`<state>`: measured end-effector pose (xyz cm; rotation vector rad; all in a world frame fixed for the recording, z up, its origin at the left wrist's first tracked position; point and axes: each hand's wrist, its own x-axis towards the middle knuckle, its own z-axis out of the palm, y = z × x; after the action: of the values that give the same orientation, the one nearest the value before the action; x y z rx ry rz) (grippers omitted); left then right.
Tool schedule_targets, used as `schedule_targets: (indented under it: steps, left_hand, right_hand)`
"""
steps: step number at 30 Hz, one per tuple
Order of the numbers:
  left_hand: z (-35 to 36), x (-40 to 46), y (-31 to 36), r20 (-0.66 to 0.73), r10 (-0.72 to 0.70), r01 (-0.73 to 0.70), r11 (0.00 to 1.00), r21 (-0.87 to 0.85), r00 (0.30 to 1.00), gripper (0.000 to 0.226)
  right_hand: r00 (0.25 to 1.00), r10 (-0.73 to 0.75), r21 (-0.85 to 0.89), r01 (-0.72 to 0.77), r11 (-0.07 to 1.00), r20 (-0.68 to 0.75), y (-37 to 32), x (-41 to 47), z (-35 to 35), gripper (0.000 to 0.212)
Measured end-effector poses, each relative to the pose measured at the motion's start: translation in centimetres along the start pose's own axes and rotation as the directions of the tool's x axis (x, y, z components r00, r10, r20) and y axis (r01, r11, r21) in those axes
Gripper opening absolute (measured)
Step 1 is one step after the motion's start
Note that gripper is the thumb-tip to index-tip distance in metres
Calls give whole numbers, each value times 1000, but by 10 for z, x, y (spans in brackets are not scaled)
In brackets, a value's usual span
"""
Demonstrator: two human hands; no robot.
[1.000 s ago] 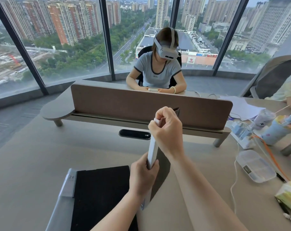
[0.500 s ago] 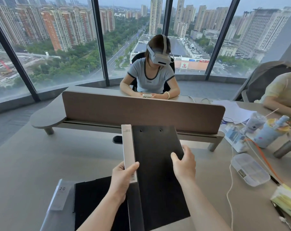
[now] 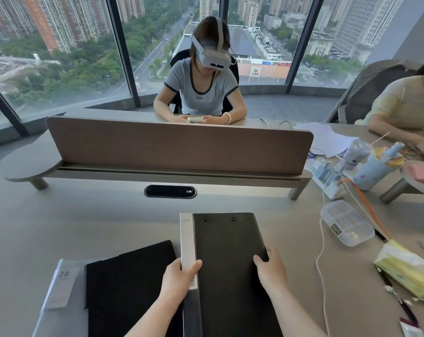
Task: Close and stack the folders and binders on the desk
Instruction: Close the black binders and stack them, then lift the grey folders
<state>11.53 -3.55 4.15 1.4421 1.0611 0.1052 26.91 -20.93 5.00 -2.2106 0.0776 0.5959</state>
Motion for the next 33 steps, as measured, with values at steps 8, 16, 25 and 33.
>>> schedule_targets:
  steps: [8, 16, 25, 33]
  left_hand:
    - [27, 8, -21, 1, -17, 16, 949, 314, 1000, 13]
    - [39, 13, -32, -41, 4, 14, 898, 439, 999, 20]
    - [37, 11, -38, -80, 17, 21, 891, 453, 997, 22]
    - [-11, 5, -41, -340, 109, 85, 857, 508, 934, 46]
  right_hand:
    - [998, 56, -108, -53, 993, 23, 38, 15, -2, 20]
    - [1000, 27, -202, -25, 979, 9, 39, 28, 2, 34]
    - [999, 15, -440, -30, 897, -38, 46, 32, 7, 59]
    - [929, -336, -309, 369, 877, 156, 0, -2, 52, 28]
